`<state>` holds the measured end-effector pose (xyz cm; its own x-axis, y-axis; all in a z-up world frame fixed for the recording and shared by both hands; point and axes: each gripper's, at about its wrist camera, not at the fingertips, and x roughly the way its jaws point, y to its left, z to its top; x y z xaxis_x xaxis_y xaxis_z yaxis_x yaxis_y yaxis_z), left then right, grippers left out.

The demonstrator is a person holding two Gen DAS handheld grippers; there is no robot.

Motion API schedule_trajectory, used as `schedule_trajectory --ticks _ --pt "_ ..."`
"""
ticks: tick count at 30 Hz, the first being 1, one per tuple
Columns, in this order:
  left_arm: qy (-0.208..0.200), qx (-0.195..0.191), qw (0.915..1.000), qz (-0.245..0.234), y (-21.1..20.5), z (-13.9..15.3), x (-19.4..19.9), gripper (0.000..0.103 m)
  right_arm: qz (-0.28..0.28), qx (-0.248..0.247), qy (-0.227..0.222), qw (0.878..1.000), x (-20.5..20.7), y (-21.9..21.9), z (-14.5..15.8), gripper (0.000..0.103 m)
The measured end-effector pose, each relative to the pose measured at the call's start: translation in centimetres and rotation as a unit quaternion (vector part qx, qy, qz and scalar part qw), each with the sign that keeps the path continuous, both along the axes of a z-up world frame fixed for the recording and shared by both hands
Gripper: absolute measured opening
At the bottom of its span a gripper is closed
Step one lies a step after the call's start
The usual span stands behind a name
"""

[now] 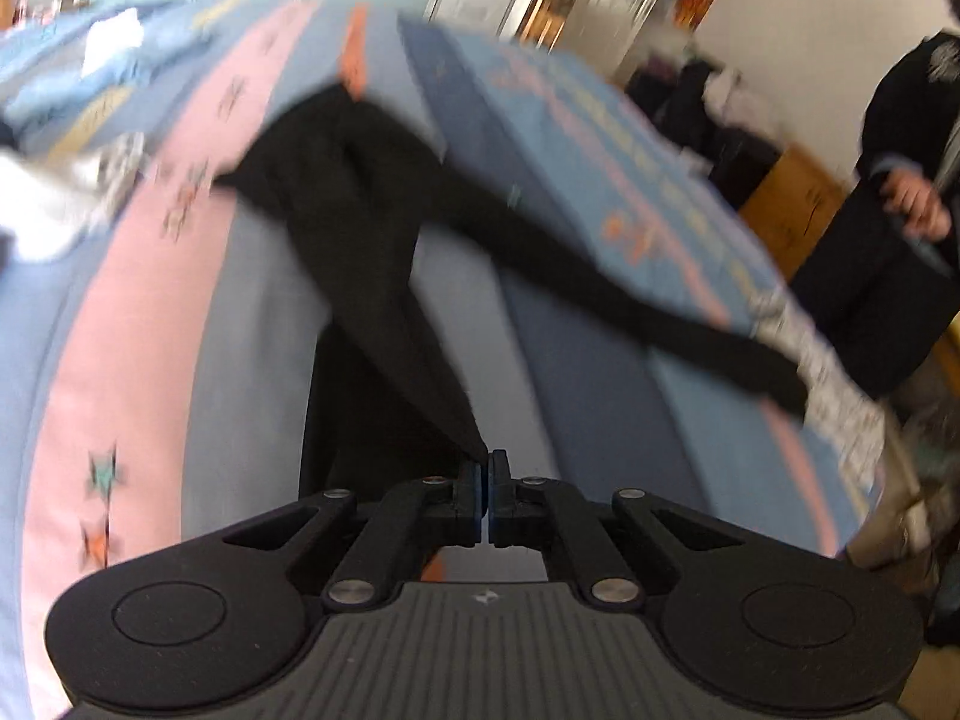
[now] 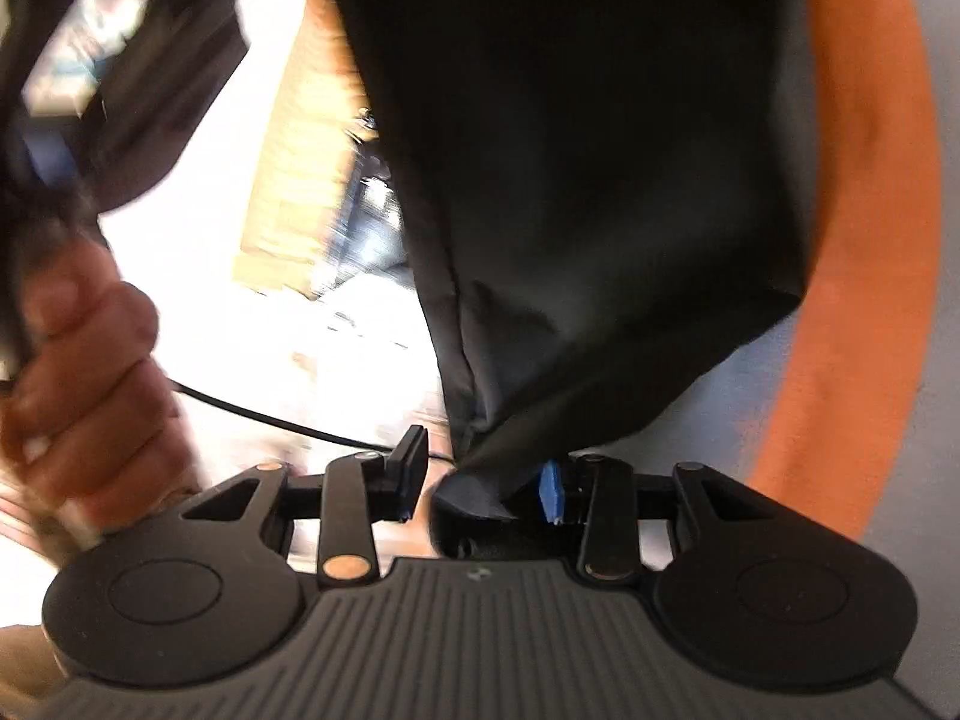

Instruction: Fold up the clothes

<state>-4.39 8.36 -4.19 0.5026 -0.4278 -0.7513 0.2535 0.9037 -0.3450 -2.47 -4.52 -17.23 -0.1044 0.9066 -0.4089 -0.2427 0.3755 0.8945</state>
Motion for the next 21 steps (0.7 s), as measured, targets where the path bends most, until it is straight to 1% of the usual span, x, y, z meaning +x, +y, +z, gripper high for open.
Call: schedule_trajectory --ticks 1,2,4,6,8,10,11,13,14,16,17,19,21 --pt "0.013 0.006 0.9999 -0.004 0.1 -0.9 -0.5 0.002 -0.002 -0.018 -0.011 1.000 -0.4 -0.8 0.0 0.041" --pt "0.026 0.012 0.9996 -0.008 0.1 -1.7 -1.1 0.002 -0.011 -0.025 -0.007 1.000 -0.8 -2.4 -0.4 0.041" --pt "0.046 0.039 0.9979 -0.026 -0.5 -3.2 -2.5 0.002 -0.035 -0.037 0.016 0.999 -1.7 -6.3 -1.4 0.041" --pt "0.048 0.036 0.9978 -0.029 -0.1 -3.5 -4.1 0.002 -0.078 -0.049 0.027 0.995 -2.5 -10.7 -2.0 0.041" --pt "0.047 0.033 0.9979 -0.029 0.3 -3.7 -5.7 0.002 -0.131 -0.045 0.034 0.990 -3.2 -15.1 -1.8 0.042" --pt "-0.004 0.025 0.9995 0.021 2.9 -1.9 -6.4 0.002 -0.189 -0.046 0.020 0.981 -3.6 -19.4 -1.0 0.042" --pt "-0.028 0.034 0.9977 0.051 4.2 -1.1 -6.4 0.002 -0.218 -0.043 0.013 0.975 -3.6 -21.6 -0.6 0.042" --pt "-0.048 0.062 0.9930 0.089 6.1 -0.7 -5.3 0.008 -0.275 -0.039 0.004 0.961 -3.6 -25.5 0.3 0.043" --pt "-0.055 0.074 0.9900 0.106 7.1 -0.6 -4.8 0.008 -0.298 -0.040 -0.002 0.954 -3.4 -27.0 0.7 0.044" --pt "-0.025 0.069 0.9908 0.113 8.3 -2.1 -3.3 0.008 -0.331 -0.051 -0.015 0.942 -2.6 -28.5 1.4 0.045" --pt "-0.011 0.066 0.9909 0.117 8.8 -2.9 -2.6 0.008 -0.338 -0.057 -0.024 0.939 -1.9 -28.7 1.7 0.046" --pt "-0.001 0.034 0.9936 0.108 9.3 -3.9 -0.8 0.008 -0.342 -0.066 -0.031 0.937 -0.7 -28.0 2.1 0.046" --pt "-0.003 0.017 0.9938 0.110 9.5 -4.4 1.4 0.008 -0.340 -0.065 -0.027 0.938 0.8 -27.3 1.8 0.046"
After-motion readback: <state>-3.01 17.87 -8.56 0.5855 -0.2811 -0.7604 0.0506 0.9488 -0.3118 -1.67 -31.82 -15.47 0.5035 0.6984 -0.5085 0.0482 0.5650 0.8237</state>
